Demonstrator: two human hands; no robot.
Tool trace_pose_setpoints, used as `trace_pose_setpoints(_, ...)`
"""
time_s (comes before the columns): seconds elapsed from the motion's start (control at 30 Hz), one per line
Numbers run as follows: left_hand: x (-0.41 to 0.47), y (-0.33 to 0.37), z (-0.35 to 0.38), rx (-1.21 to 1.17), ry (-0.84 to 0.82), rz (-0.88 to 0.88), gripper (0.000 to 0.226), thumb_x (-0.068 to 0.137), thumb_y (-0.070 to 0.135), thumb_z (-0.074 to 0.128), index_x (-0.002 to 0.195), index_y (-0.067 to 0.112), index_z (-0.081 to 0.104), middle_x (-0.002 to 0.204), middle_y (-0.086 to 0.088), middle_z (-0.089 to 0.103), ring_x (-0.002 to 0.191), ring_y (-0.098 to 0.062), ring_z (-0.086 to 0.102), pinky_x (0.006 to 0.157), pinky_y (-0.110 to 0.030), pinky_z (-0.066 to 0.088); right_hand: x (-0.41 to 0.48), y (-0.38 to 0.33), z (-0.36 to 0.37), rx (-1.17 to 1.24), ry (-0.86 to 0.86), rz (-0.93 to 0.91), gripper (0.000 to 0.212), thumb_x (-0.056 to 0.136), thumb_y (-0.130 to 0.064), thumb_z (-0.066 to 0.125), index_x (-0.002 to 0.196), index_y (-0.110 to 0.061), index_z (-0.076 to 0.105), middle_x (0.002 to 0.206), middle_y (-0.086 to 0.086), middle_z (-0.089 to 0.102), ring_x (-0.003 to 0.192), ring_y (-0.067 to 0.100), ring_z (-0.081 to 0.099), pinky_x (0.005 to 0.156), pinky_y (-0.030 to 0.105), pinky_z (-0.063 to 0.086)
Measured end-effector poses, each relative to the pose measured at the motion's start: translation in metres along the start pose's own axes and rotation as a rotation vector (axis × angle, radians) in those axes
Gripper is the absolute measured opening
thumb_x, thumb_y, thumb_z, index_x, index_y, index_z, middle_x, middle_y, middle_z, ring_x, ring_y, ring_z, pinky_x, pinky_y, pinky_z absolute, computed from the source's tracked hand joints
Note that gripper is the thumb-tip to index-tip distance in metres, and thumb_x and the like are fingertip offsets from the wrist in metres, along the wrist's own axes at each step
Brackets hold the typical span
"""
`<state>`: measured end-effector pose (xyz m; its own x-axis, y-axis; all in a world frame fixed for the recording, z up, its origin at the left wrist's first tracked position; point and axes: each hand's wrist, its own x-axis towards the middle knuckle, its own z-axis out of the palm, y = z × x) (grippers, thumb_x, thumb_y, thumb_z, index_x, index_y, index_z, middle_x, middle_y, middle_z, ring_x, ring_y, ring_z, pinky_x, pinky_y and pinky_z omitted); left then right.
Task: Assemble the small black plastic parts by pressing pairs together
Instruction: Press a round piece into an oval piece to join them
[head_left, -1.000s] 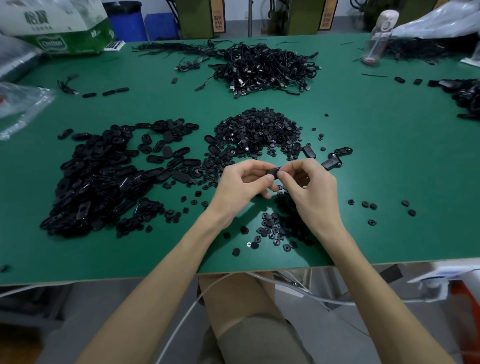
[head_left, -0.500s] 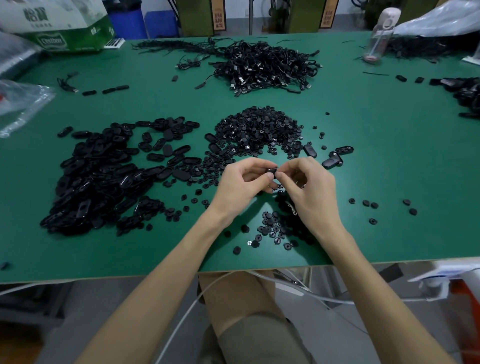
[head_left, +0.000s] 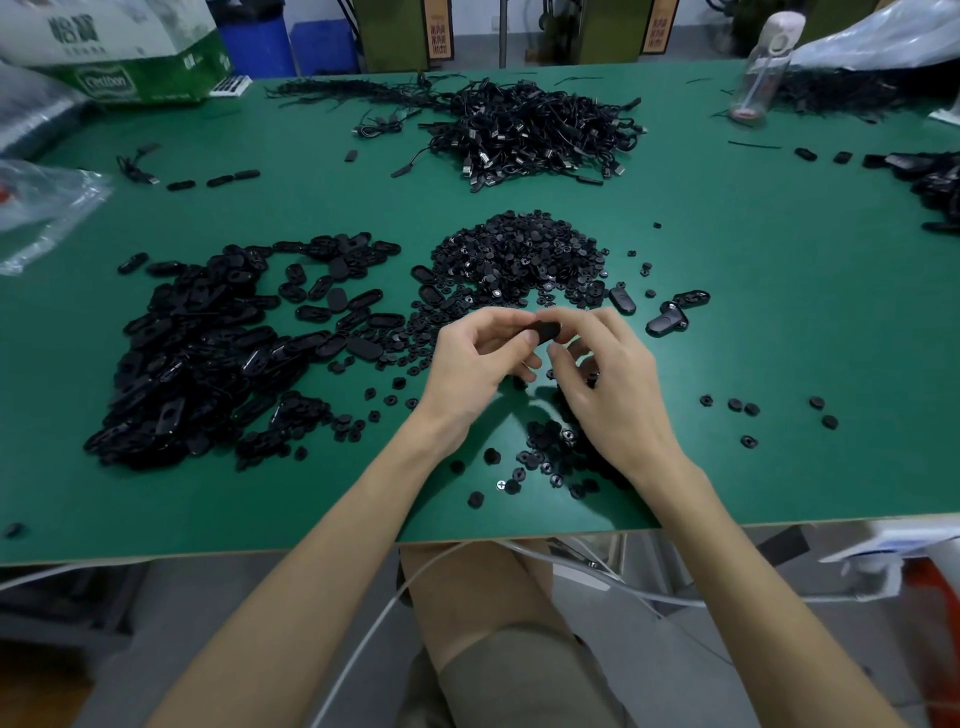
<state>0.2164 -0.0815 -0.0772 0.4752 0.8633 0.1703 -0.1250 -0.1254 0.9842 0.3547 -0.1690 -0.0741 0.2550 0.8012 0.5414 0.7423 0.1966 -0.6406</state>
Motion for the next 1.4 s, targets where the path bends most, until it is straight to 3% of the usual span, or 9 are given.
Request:
trace_pose_setpoints(0.13,-0.0012,-0.0001,0.0015,0.018,-0.054,0.014,0.017,0.095,-0.001,0.07,0.112,-0.002,0.071,0.091,-0.007,0.077,0.075,-0.018,0.07,0.068,-0.029,0.06,0.0012,0.0013,-0.0022,0.05,0.046,0.083,0.021,0.1,-0.015,0.065,0.12,-0.017,0.065,0.101,-0.004,0.068,0.087,0.005,0.063,0.078,0.012,0.048)
trace_pose_setpoints(0.3,-0.0021,-0.0008,0.001,0.025,-0.075,0.019,0.014,0.094,0.001,0.072,0.108,0.003,0.073,0.087,-0.002,0.077,0.076,-0.017,0.071,0.068,-0.029,0.06,0.0005,0.0026,-0.0034,0.118,0.055,0.131,0.007,0.097,-0.016,0.069,0.105,-0.017,0.067,0.092,-0.009,0.071,0.084,0.005,0.067,0.075,0.014,0.05)
trace_pose_setpoints(0.6,-0.0021,-0.0001,0.0024,0.046,-0.072,0.002,0.014,0.094,-0.001,0.07,0.107,0.004,0.073,0.091,-0.006,0.076,0.081,-0.017,0.071,0.068,-0.028,0.059,-0.0001,-0.0011,-0.0051,0.146,0.051,0.126,0.006,0.095,-0.013,0.071,0.1,-0.016,0.069,0.086,-0.015,0.071,0.081,0.006,0.068,0.071,0.011,0.049)
trace_pose_setpoints(0.93,-0.002,0.0004,0.0029,0.12,-0.014,0.013,0.02,0.092,-0.007,0.067,0.097,0.012,0.073,0.082,-0.005,0.076,0.069,-0.018,0.071,0.074,-0.026,0.061,-0.0004,-0.0038,-0.0045,0.139,0.006,0.106,0.017,0.092,-0.005,0.071,0.103,-0.018,0.068,0.086,-0.013,0.07,0.081,0.005,0.066,0.071,0.008,0.046)
trace_pose_setpoints(1.13,-0.003,0.0,0.0045,0.168,-0.037,0.028,0.017,0.092,-0.01,0.063,0.103,-0.001,0.071,0.09,-0.015,0.075,0.069,-0.016,0.07,0.076,-0.026,0.06,-0.0014,-0.0033,-0.003,0.086,-0.009,0.048,0.017,0.091,-0.002,0.071,0.097,-0.018,0.067,0.085,-0.013,0.069,0.079,0.005,0.064,0.071,0.008,0.045)
trace_pose_setpoints(1.27,-0.002,0.0002,0.0022,0.104,-0.058,0.026,0.016,0.095,-0.007,0.066,0.109,-0.004,0.073,0.092,-0.015,0.077,0.076,-0.021,0.074,0.079,-0.03,0.061,-0.001,-0.0018,-0.0045,0.088,0.033,0.047,0.013,0.093,-0.003,0.068,0.095,-0.016,0.069,0.089,-0.007,0.07,0.079,0.009,0.066,0.071,0.016,0.05)
trace_pose_setpoints(1.4,-0.0026,0.0,0.0001,0.036,-0.056,0.025,0.016,0.094,-0.003,0.07,0.109,-0.002,0.074,0.093,-0.015,0.078,0.08,-0.026,0.076,0.081,-0.035,0.062,-0.0001,-0.0028,-0.0068,0.079,0.045,0.053,0.016,0.092,-0.002,0.068,0.095,-0.016,0.075,0.093,-0.003,0.07,0.082,0.008,0.065,0.074,0.01,0.046)
